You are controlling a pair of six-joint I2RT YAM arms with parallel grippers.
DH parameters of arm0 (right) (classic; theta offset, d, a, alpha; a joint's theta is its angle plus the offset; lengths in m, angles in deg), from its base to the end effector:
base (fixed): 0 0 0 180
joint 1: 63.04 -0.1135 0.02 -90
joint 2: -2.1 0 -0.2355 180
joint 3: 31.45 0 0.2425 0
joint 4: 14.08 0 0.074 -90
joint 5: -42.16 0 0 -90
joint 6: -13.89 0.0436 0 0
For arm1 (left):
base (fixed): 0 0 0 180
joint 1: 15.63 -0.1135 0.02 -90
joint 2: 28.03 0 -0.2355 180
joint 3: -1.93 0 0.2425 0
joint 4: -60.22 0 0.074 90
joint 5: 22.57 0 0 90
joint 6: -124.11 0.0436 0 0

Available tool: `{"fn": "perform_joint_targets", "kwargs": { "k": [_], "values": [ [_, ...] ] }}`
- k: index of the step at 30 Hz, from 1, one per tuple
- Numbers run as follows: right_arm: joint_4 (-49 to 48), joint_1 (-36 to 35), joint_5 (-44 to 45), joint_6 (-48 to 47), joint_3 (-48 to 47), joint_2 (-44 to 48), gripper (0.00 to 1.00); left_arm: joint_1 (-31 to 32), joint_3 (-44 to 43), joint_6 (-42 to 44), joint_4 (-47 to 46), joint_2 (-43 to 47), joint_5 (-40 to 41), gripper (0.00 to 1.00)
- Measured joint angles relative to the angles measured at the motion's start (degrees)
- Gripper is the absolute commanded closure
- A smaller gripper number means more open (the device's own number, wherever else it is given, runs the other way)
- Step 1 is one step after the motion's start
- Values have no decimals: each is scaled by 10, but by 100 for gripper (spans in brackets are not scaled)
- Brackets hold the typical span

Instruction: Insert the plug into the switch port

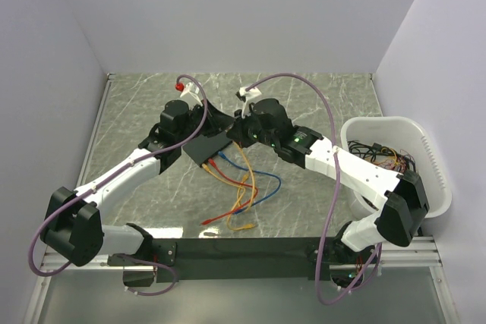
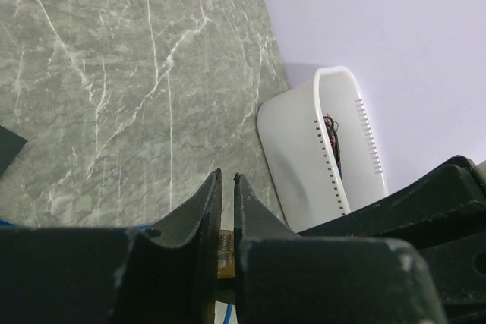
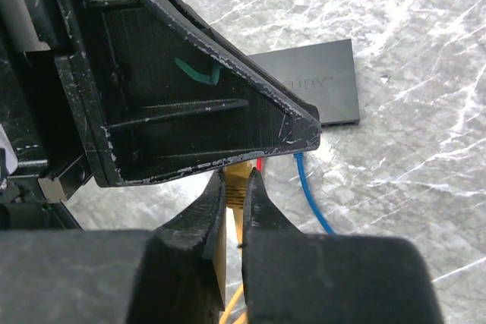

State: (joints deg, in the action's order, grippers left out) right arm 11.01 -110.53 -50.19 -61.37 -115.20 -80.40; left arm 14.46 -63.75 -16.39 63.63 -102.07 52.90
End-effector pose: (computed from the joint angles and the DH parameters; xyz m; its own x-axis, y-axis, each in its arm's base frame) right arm 0.2279 0.2513 0.3048 -0.4580 -0.1234 -0.8804 -0.6673 0.7020 0.2488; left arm 0.2618 -0.1644 0.2810 -0.6507 -0.4862 -0.5832 0.3077 0.5333 -0.7880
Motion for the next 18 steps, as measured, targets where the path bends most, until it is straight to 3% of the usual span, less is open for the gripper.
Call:
{"fn": "perform_joint_targets", "kwargs": {
  "k": [4, 6, 8, 9, 13, 18],
  "values": [
    [-1, 0, 3, 2, 0, 0, 100, 0, 0, 0, 0, 0, 4, 95],
    [-1, 0, 5, 2, 1, 0, 100, 0, 0, 0, 0, -1, 6, 74],
    [0, 0, 15, 1, 2, 0, 100, 0, -2, 4, 3, -5, 10, 43],
    [0, 0, 20, 1, 5, 0, 100, 0, -3, 7, 6, -9, 12, 38],
    [10, 1, 54, -2, 13, -5, 100, -6, -16, 15, 27, -33, 20, 30],
    [23, 26, 87, 0, 13, -59, 100, -54, -20, 28, 30, -63, 14, 30]
  ]
}}
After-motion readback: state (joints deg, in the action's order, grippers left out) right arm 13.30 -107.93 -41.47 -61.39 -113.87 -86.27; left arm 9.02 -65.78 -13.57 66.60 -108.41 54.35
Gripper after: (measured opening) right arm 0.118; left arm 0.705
